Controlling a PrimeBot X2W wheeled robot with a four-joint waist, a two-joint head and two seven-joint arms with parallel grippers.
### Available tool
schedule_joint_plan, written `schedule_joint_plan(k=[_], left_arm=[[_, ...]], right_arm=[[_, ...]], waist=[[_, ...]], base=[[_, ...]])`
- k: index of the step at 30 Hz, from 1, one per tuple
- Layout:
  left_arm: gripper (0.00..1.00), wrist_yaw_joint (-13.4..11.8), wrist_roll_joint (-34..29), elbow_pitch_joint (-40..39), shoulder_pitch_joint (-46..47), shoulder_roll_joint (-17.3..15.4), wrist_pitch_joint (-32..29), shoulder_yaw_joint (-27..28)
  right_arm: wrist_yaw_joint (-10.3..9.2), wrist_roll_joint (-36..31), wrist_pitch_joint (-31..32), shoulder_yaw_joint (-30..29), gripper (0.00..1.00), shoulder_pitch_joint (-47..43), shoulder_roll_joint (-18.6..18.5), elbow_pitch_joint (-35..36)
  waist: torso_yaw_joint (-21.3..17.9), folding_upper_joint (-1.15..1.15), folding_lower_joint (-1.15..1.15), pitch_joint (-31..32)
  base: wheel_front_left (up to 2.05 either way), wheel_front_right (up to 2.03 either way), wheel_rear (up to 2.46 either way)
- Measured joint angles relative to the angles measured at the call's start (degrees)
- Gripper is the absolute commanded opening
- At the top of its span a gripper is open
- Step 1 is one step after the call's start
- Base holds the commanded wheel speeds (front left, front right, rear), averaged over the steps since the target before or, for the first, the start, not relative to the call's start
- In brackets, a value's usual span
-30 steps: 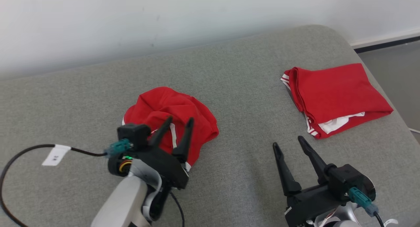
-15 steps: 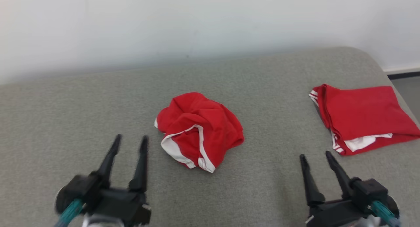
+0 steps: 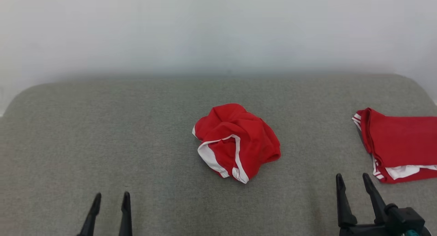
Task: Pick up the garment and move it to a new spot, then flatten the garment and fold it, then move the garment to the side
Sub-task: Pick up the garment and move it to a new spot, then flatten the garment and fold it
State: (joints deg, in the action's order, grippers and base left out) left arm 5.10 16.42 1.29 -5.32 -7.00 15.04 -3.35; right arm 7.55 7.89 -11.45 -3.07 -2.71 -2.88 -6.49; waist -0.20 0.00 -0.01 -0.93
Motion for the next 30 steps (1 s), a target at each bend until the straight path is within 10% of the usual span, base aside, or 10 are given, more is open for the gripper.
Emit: schedule_joint_plan(k=[30], left_arm=[[1.0, 2.03, -3.37, 5.24, -1.55, 3.25, 0.01, 1.83]], right_arm=[[0.0, 1.2, 0.66, 2.8, 1.0, 0.56, 0.01, -4.43]], waist=[[0.53, 0.0, 0.01, 0.9]], base=[[0.0, 0.0, 0.0]])
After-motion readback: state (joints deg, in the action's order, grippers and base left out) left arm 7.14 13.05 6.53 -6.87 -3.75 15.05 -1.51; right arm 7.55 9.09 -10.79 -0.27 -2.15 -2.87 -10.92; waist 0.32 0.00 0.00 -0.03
